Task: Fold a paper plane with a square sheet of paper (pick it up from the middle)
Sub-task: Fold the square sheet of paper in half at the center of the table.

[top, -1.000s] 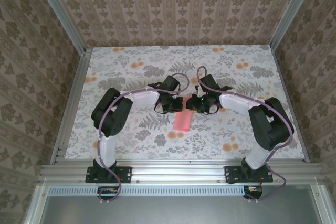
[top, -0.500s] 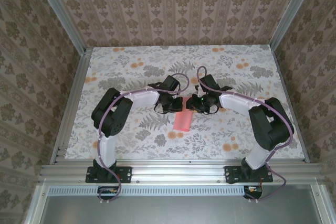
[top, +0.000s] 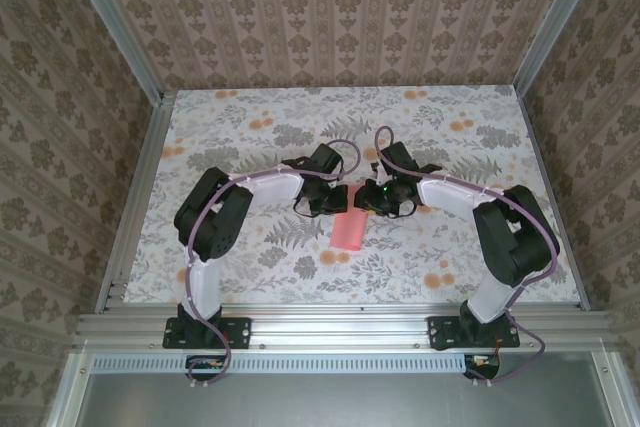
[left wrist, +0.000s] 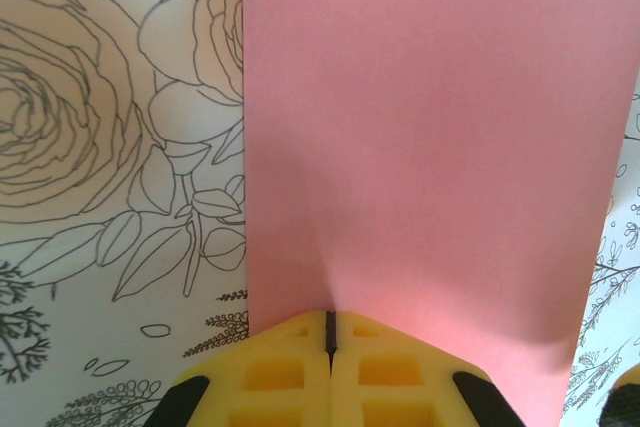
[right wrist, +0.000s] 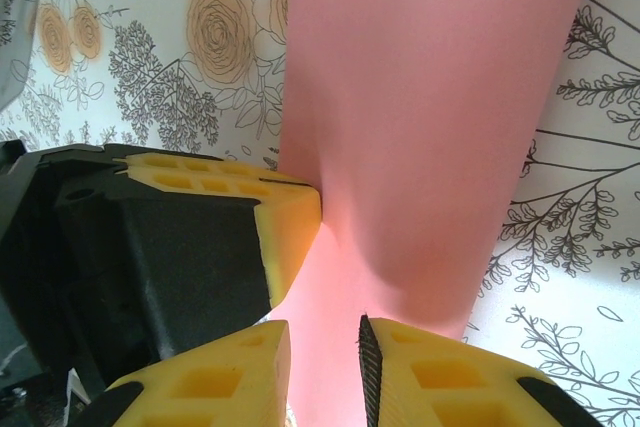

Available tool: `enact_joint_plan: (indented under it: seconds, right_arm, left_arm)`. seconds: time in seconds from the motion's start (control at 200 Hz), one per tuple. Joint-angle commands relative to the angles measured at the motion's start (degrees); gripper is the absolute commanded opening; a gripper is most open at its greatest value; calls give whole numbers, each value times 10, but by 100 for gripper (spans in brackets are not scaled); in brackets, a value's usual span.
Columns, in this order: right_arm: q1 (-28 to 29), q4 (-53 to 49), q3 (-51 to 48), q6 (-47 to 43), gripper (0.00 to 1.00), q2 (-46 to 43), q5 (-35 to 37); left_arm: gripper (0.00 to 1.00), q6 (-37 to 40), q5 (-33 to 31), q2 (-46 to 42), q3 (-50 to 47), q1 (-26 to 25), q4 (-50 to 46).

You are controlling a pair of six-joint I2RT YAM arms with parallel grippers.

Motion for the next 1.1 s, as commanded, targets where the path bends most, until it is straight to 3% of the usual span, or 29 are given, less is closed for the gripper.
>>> enact_joint_plan:
  seconds: [0.0, 0.83, 1.095]
  right_arm:
    - [0, -20, 10, 1, 28, 14, 3]
    - [0, -37, 14, -8, 29, -11, 12]
    - [0, -25, 15, -8, 29, 0, -15]
  left_arm:
    - [2, 18, -6, 13, 9, -3, -27]
    - [2, 19, -4, 21, 12, -4, -32]
    - [2, 19, -4, 24, 13, -4, -32]
